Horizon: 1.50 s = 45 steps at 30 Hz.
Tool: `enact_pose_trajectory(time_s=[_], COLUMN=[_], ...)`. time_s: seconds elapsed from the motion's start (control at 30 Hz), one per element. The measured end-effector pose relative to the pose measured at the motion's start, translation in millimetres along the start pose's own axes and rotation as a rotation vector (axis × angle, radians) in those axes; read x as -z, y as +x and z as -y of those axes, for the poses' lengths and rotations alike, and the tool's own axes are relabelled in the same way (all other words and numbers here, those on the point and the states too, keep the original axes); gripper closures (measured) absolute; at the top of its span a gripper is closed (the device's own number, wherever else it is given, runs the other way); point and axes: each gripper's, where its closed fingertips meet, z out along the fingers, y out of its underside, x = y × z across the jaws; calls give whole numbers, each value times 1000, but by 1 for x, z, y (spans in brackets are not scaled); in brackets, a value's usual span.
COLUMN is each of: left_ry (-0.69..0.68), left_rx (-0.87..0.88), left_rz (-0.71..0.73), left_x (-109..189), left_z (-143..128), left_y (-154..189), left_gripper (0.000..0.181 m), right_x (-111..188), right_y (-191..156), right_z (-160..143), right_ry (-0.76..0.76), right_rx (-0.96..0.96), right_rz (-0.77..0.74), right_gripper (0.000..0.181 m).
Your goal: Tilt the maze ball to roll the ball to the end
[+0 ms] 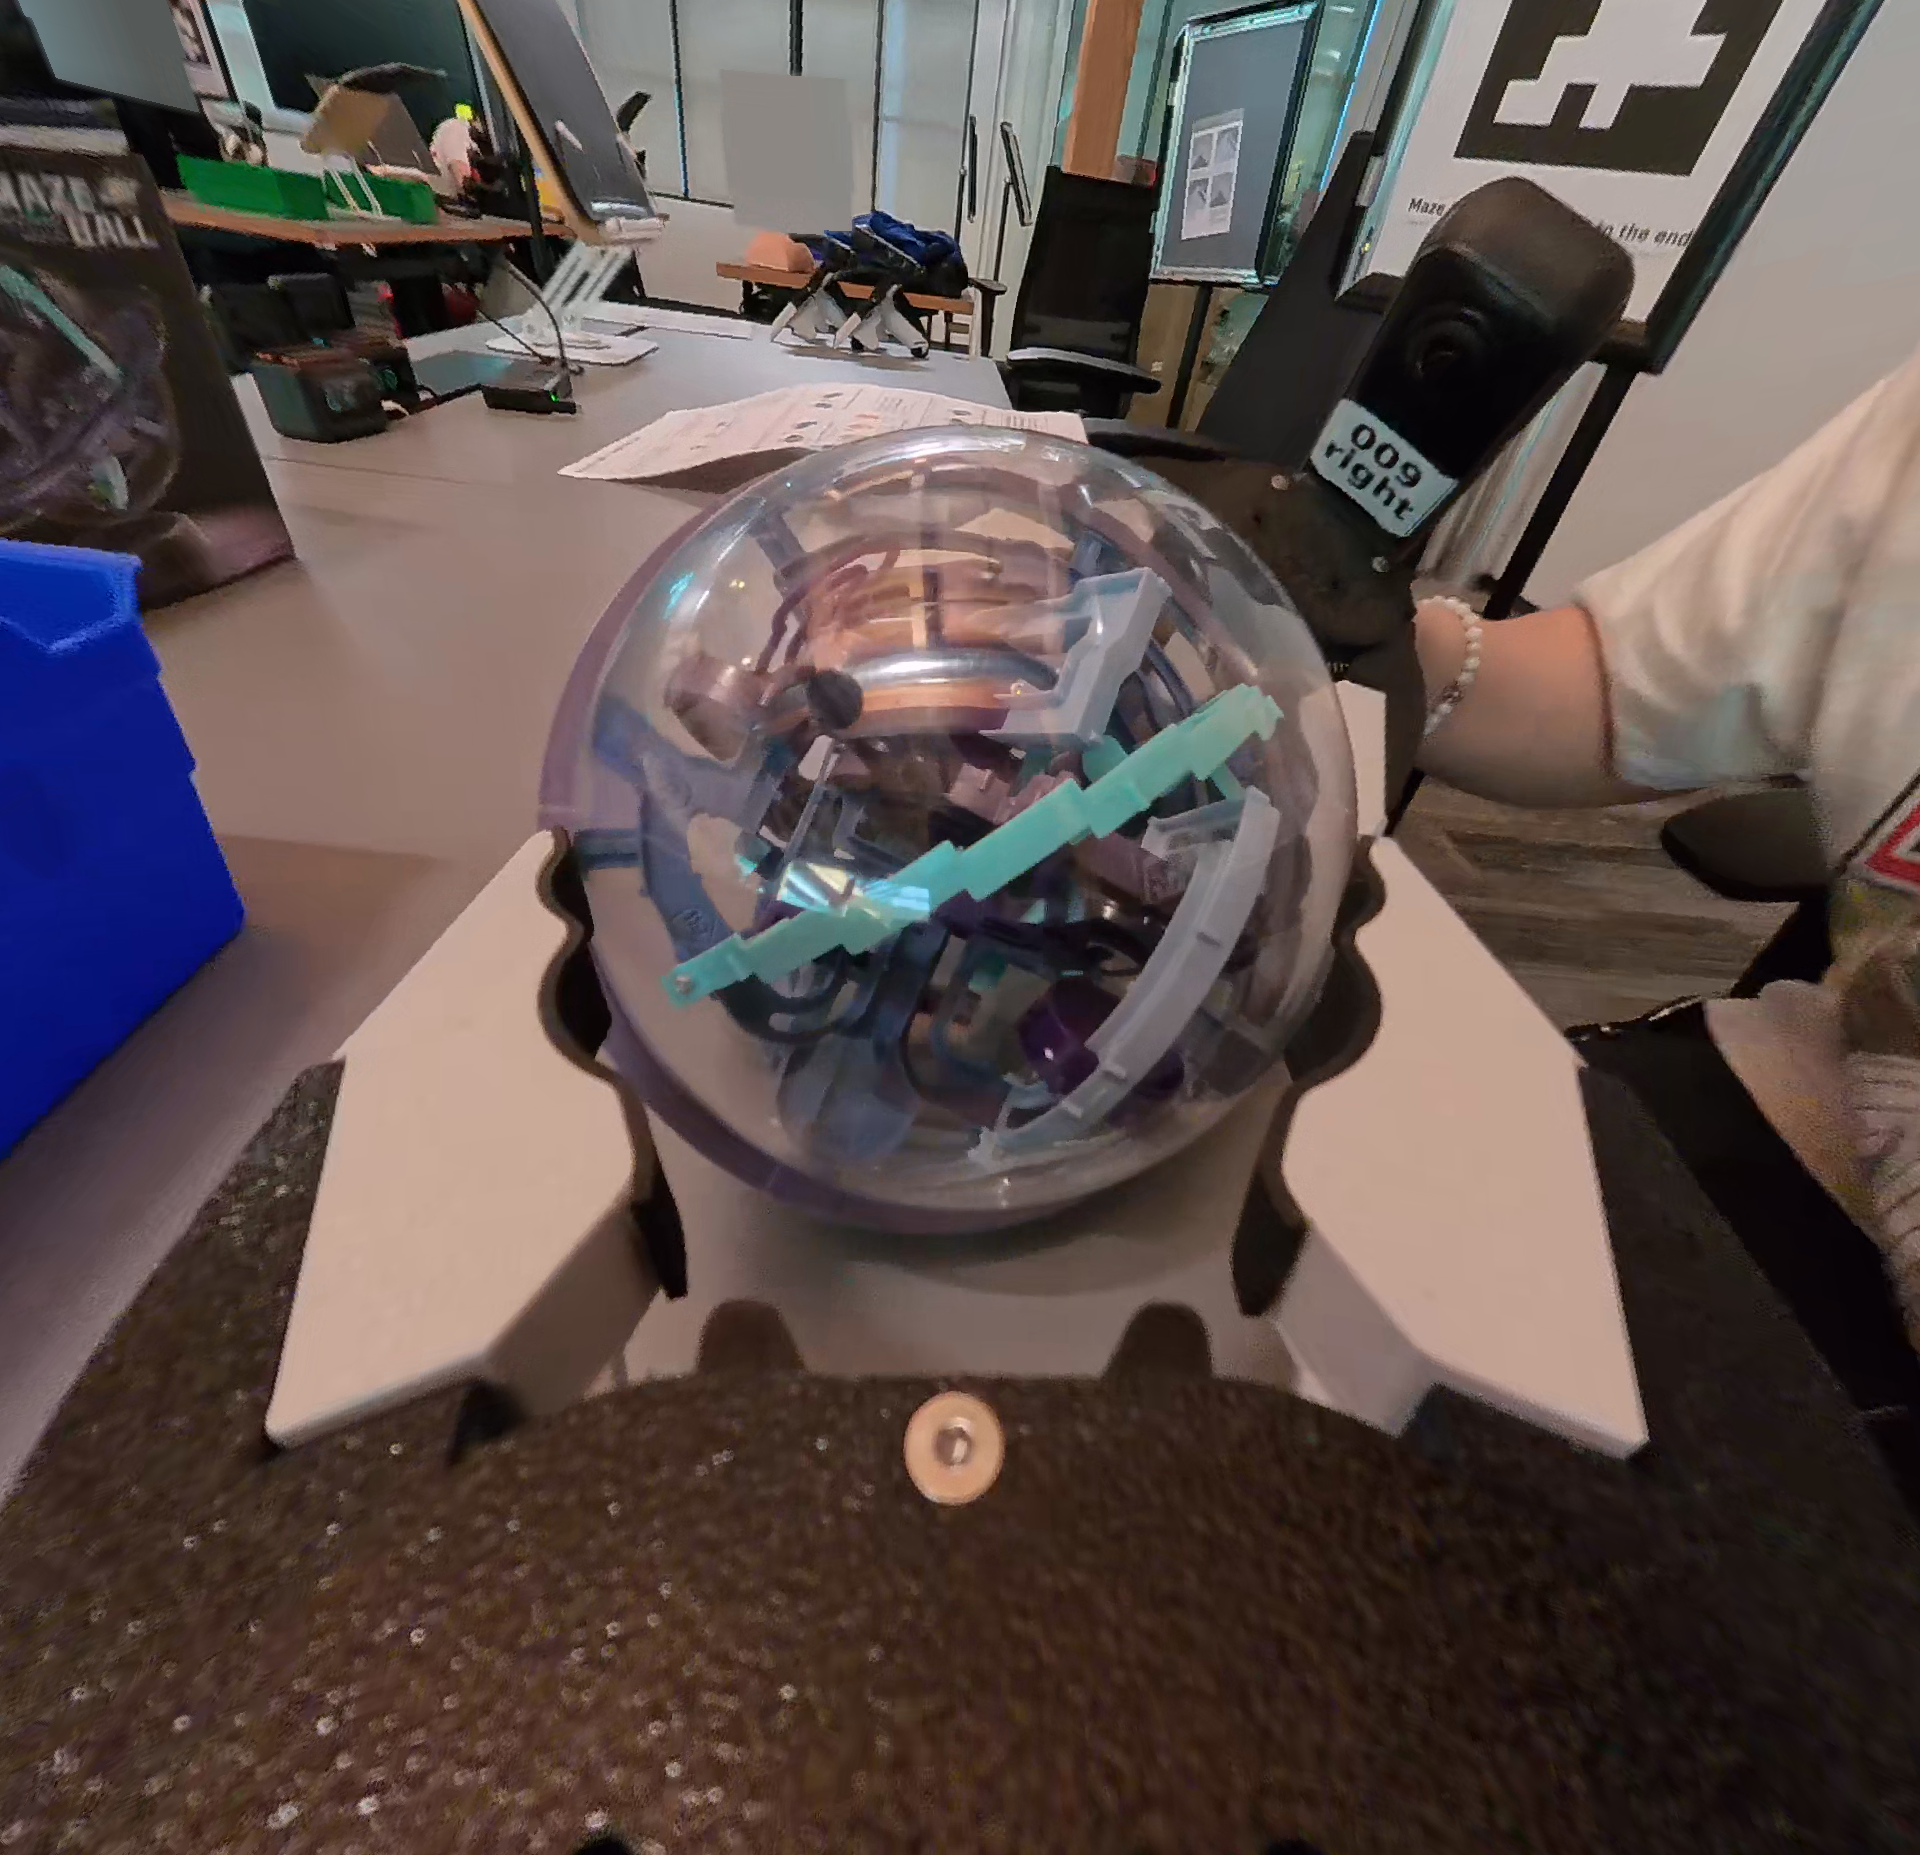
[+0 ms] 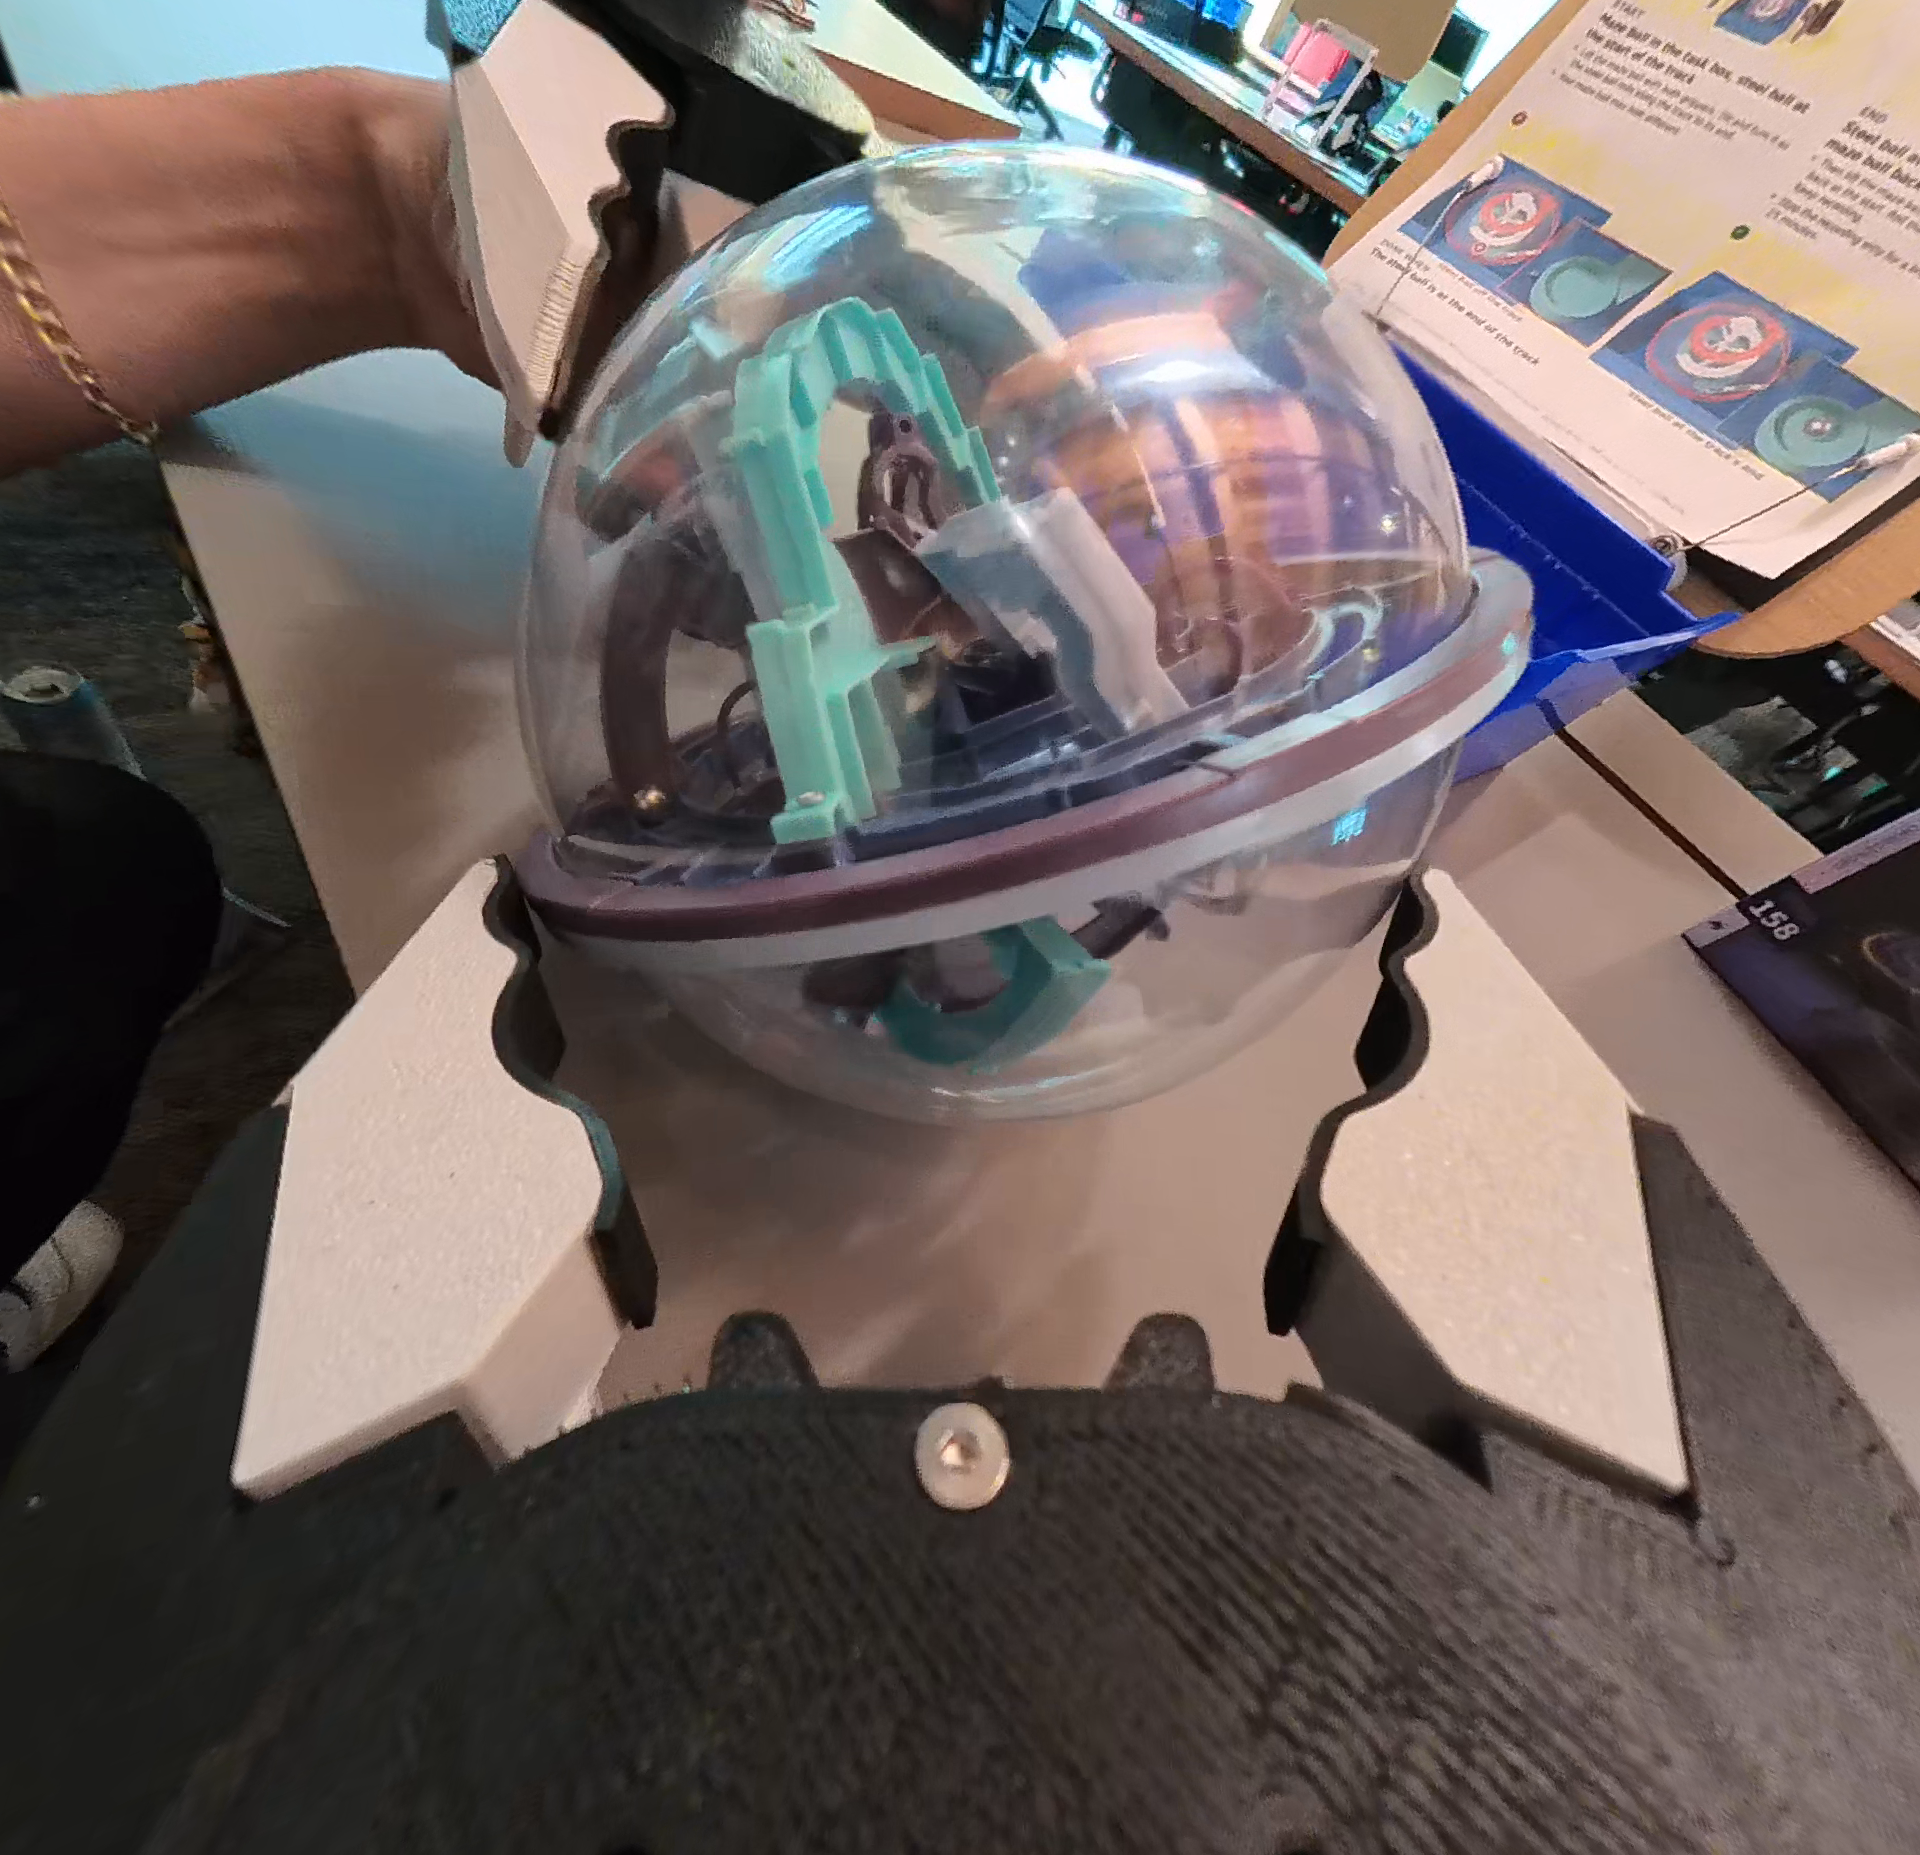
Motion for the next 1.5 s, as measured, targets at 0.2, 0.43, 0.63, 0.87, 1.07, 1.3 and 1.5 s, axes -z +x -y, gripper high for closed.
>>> enact_pose_trajectory(time_s=[0.2,0.43,0.63,0.87,1.07,1.3,1.5], left_ry=[-39,-9,-33,-50,-48,-77,-94], left_rx=[69,47,18,-49,-41,-31,33], left_rz=[-29,6,20,80,74,35,-9], left_x=[1,9,14,14,15,5,-2], left_z=[0,-2,-4,-4,-7,-9,-5], left_y=[-7,3,11,30,40,34,18], left_gripper=[45,45,45,45,45,45,44], right_x=[-6,-5,-5,6,17,24,16], right_y=[4,-7,-13,-20,-30,-29,-13], right_z=[3,4,-1,-8,0,17,11], right_ry=[33,-26,-96,-121,-98,12,-42], right_rx=[-66,-32,58,132,125,79,-6], right_rz=[6,24,8,-32,46,139,66], right_gripper=[25,25,27,35,37,25,28])
